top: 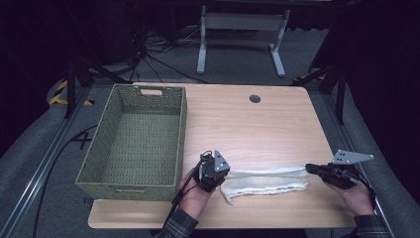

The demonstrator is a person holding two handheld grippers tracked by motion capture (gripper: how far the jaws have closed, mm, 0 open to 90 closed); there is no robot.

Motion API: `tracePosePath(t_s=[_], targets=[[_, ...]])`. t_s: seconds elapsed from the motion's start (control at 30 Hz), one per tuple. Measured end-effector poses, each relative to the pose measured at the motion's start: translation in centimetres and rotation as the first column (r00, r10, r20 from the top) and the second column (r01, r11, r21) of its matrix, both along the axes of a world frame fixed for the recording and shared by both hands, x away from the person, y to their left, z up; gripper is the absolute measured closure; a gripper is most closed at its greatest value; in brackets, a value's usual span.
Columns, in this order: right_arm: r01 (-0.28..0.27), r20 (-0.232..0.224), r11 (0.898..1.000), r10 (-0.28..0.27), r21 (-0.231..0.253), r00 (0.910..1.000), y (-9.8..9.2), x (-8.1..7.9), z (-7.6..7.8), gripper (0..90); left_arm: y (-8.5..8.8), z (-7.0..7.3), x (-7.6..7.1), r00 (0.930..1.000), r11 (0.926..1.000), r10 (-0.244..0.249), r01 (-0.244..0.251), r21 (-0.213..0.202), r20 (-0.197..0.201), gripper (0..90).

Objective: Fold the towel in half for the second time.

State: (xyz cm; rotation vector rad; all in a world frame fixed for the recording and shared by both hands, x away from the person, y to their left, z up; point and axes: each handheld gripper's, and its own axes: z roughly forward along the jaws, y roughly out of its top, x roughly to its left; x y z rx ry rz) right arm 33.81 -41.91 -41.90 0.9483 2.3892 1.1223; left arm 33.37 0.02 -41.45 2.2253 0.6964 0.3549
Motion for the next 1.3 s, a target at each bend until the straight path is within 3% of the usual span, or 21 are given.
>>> tracePosePath(t_s=[0.07,0.23,0.57,0.63,0.83,1.03,1.13,1.23,1.3], targets=[[-0.006,-0.003,1.0,0.006,-0.005,1.0,0.1,-0.3,-0.2,87.2,0.1,-0.1,-0.3,1.0,0.9999,-0.01,0.01,0.004,-0.001,86.8],[-0.012,-0.018,1.0,0.012,-0.006,0.9998,0.0,-1.0,-0.5,86.8,0.1,-0.8,-1.3,0.9983,0.9997,-0.024,0.024,-0.005,-0.053,86.6],[-0.037,-0.07,0.999,0.036,-0.004,0.9969,0.1,-2.1,-1.3,81.3,0.0,-2.4,-2.2,0.9879,0.9966,-0.066,0.072,0.04,-0.14,85.4],[-0.034,-0.067,0.999,0.034,0.014,0.9972,0.0,-2.4,-1.1,78.7,0.0,-2.2,-2.2,0.9882,0.9962,-0.075,0.08,0.035,-0.133,82.1],[-0.025,-0.01,0.998,0.026,0.058,0.9996,0.0,-2.8,0.2,77.9,0.4,-0.4,-1.9,0.9906,0.9961,-0.082,0.078,-0.042,-0.109,76.6],[-0.054,-0.059,0.998,0.055,0.024,0.9968,0.7,-2.3,-0.6,85.8,0.1,0.3,-1.9,0.9911,0.9927,-0.097,0.09,-0.08,-0.091,74.5],[-0.065,-0.087,0.998,0.066,0.01,0.994,0.8,-2.2,-1.1,87.9,-0.3,-0.1,-1.9,0.9861,0.9915,-0.118,0.111,-0.068,-0.116,80.0],[-0.073,-0.12,0.997,0.071,-0.012,0.9902,0.9,-2.2,-1.7,88.8,-0.9,-1.3,-1.7,0.9775,0.9904,-0.138,0.135,-0.029,-0.16,86.3],[-0.084,-0.139,0.995,0.077,-0.045,0.9872,1.1,-2.2,-2.2,89.0,-1.2,-2.5,-1.5,0.9681,0.9891,-0.143,0.147,0.004,-0.206,87.5]])
